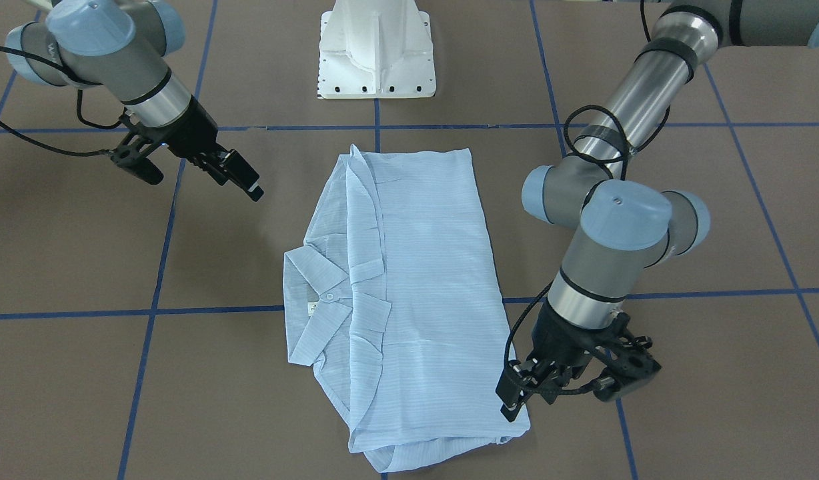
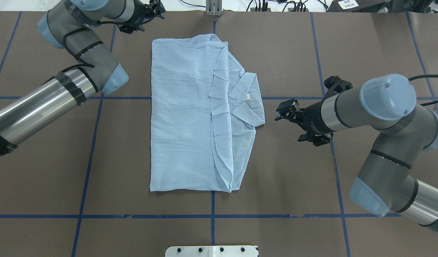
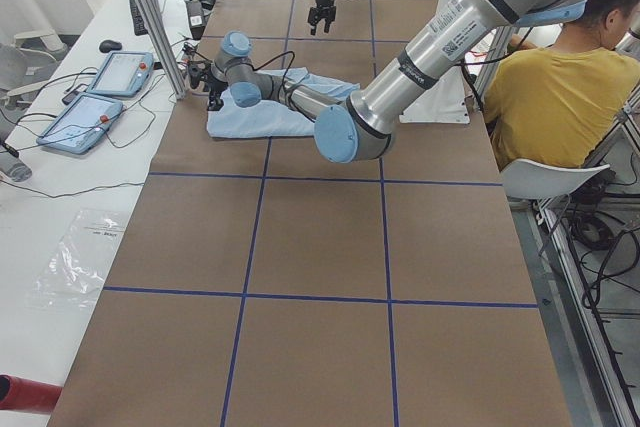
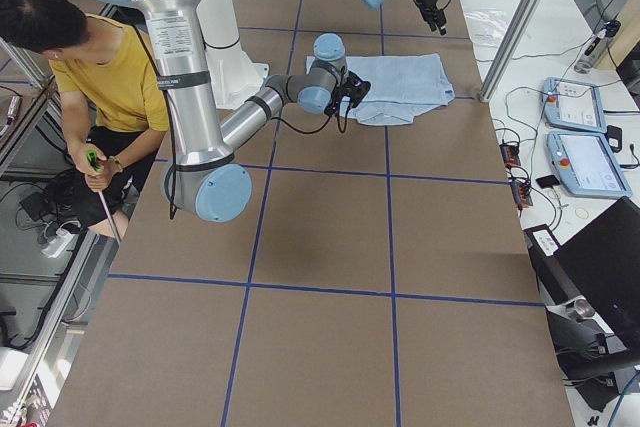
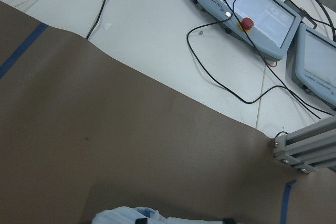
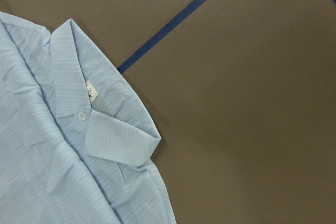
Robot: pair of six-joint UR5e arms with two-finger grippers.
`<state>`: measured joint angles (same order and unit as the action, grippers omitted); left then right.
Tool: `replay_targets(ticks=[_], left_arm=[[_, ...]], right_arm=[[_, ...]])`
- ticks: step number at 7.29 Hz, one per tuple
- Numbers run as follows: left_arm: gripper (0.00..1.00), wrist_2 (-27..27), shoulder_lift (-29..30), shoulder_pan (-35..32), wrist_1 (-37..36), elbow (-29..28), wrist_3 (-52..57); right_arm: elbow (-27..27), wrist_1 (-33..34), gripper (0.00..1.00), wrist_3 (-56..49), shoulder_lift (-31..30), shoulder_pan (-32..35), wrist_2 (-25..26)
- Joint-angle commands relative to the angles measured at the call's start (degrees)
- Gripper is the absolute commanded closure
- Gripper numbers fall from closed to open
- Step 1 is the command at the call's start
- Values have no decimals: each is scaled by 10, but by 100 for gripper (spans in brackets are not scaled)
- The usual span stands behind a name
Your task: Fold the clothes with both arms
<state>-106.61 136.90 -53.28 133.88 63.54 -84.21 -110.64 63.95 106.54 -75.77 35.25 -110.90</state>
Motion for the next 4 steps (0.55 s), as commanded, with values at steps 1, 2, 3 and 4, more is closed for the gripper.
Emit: replay_targets(ticks=[1,2,3,4], left_arm=[[0,-33,-56,-14,-1,74,1],[0,-33,-58,-17,-1,74,4],[1,-34,-75,-21,-1,90,34],[1,-35,-87,-26,-1,99,48]], right_arm=[[-3,16,0,0,23,-112,91],[2,76,0,-7,64,-143,106],[2,158,0,-38,109,-170,134],[3,203,0,-103,126,-197,154]])
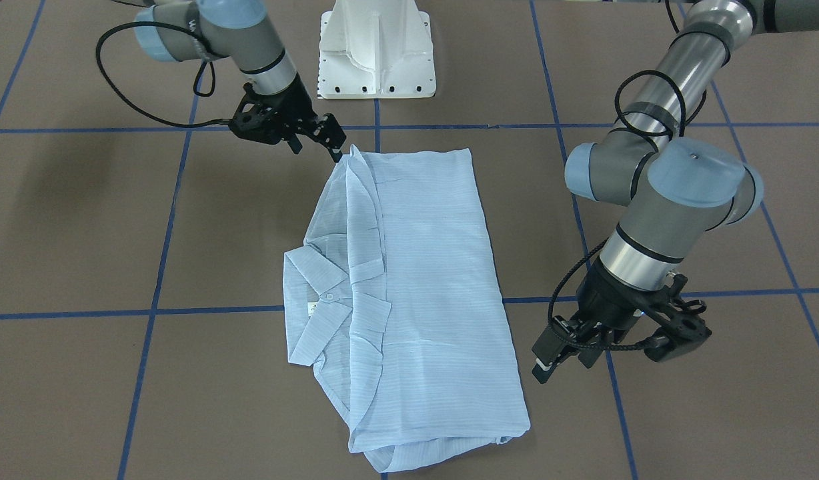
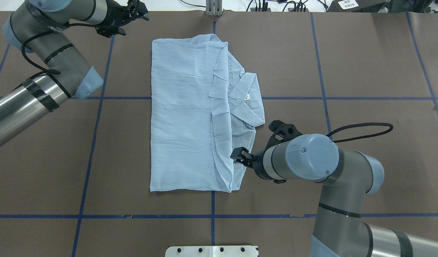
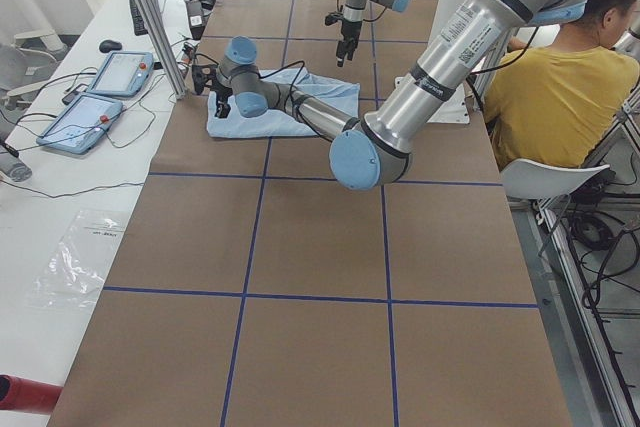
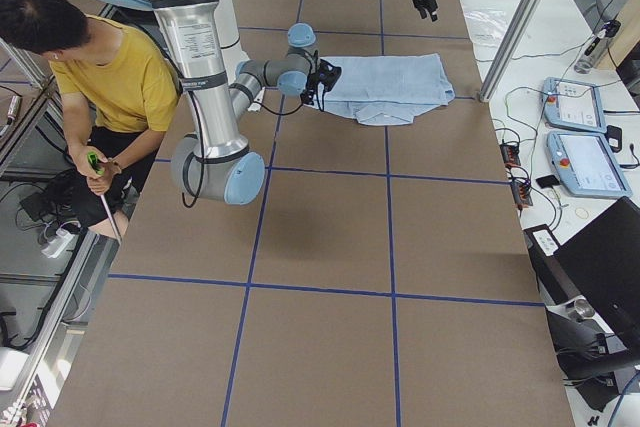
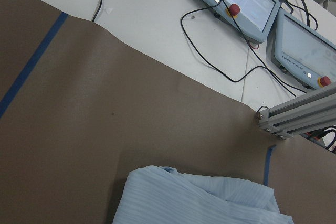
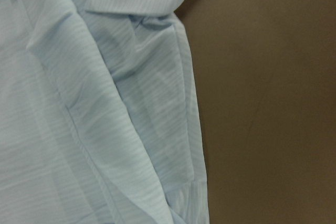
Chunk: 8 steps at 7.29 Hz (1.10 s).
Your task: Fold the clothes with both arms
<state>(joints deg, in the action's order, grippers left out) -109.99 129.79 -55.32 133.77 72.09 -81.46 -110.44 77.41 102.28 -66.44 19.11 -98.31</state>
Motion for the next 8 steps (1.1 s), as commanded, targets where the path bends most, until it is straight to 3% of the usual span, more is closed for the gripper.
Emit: replay_targets(ticks=[1,3,8], left_arm=[[1,-2,-18,-8,0,14,21],[1,-1,-19,-8,-1,23,21],[1,-1,-19,-8,-1,24,20]], right_arm=[[11,73,0,-107,40,-49,45],[46,78,0,-148,68,-57,47],[59,75,0,-138,66,-72,68]])
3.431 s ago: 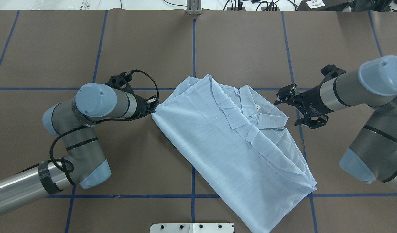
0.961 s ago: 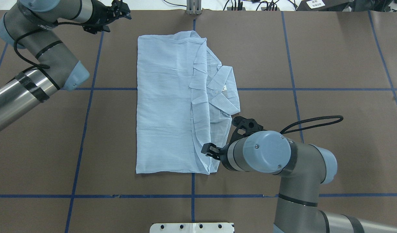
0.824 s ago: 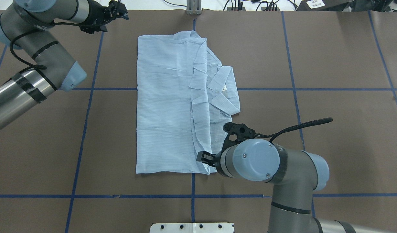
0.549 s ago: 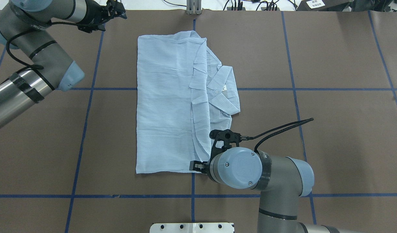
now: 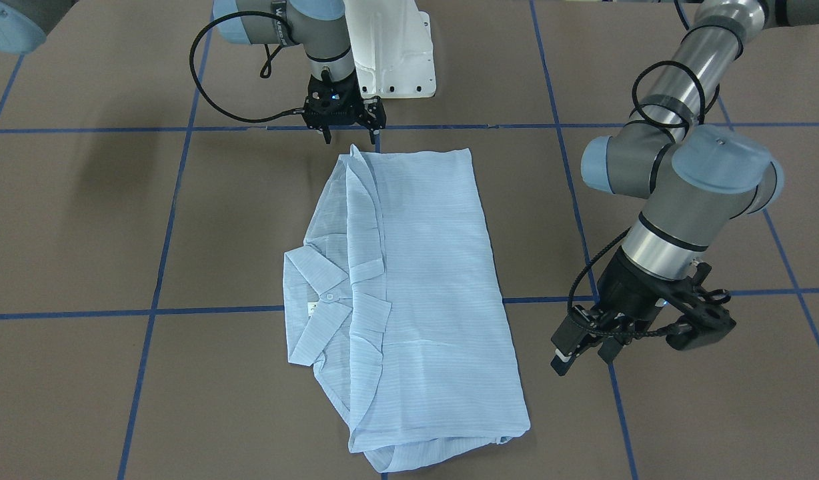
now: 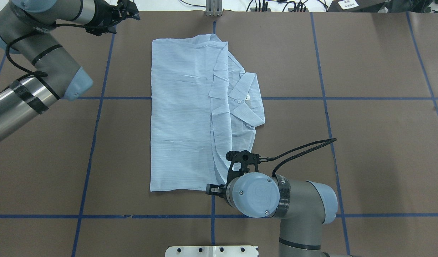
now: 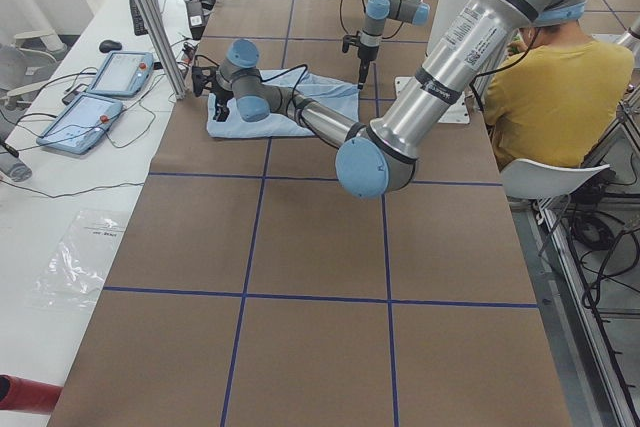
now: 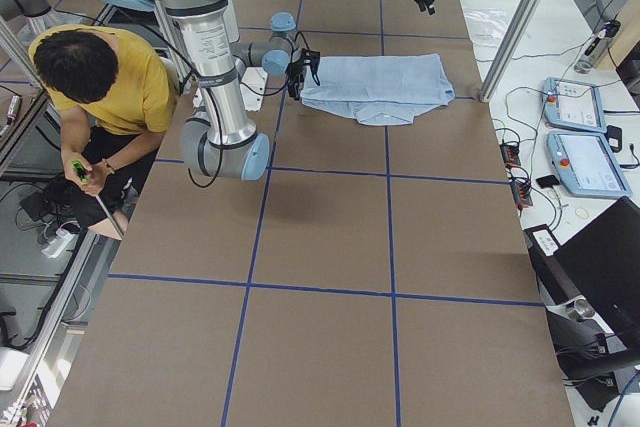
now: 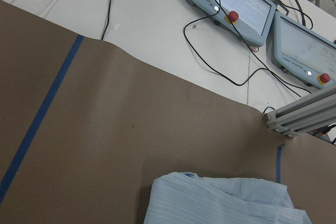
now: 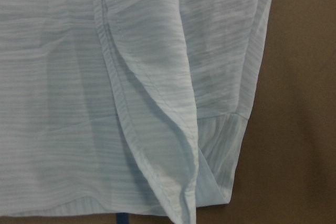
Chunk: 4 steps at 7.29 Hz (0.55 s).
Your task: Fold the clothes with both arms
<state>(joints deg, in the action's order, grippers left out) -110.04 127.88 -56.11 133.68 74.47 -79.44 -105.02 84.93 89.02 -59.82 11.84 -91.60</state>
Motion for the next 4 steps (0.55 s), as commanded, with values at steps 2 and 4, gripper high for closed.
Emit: replay_targets(ticks=[2,4], left_arm=[[1,-1,0,0,0,1,0],[0,-1,-1,0,0,1,0]], right_arm=[[19,0,0,-55,4,8,1],[33,1,0,-86,4,15,1]])
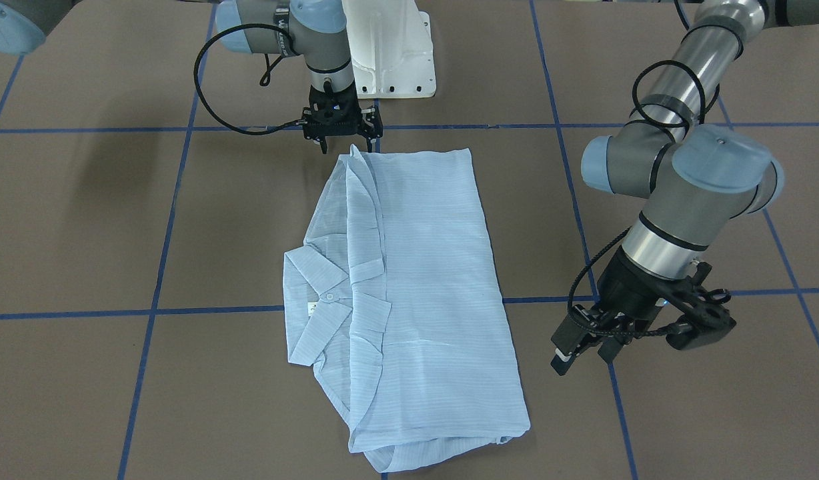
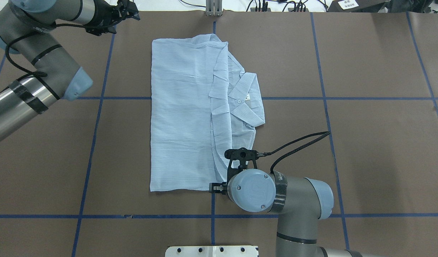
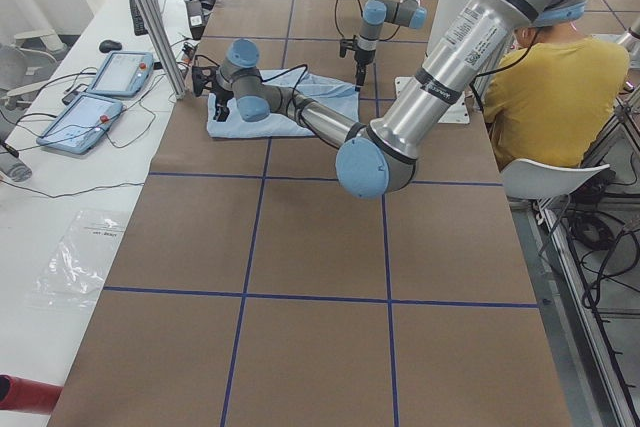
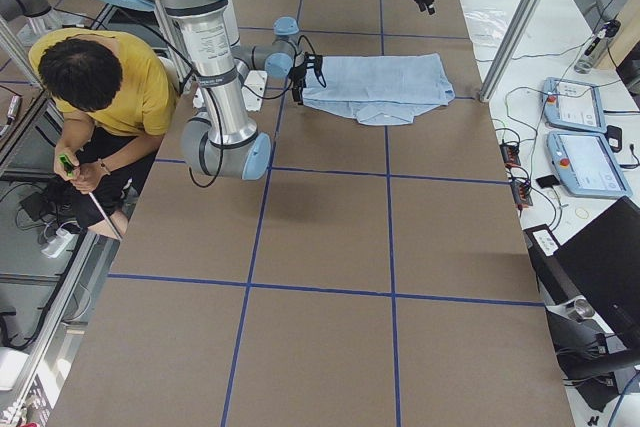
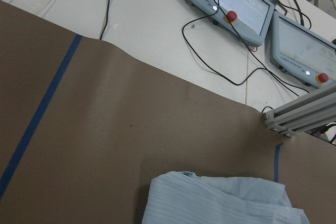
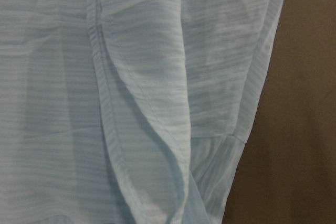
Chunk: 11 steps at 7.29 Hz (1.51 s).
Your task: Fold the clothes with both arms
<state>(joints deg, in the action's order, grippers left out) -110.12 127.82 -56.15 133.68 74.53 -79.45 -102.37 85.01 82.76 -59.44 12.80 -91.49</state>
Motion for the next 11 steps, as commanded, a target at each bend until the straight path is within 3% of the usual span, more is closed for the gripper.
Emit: replay_targets(ticks=[1,4,5,9,11], left_arm=[[1,0,0,0,0,0,0],[1,0,0,-1,-11,18,0],[0,-1,0,-1,-37,35,0],[1,-9,1,-11,-52,47,0],[1,-14,1,-12,-52,48,0]], right_arm=[[9,2,0,-30,0,18,-1],[32,-2,0,-99,-1,77,-14],[26,-4,0,-102,-10,84,-39],[-123,1,0,-94,-162,86,-46],[-119,2,0,-69,-145,79,-44]])
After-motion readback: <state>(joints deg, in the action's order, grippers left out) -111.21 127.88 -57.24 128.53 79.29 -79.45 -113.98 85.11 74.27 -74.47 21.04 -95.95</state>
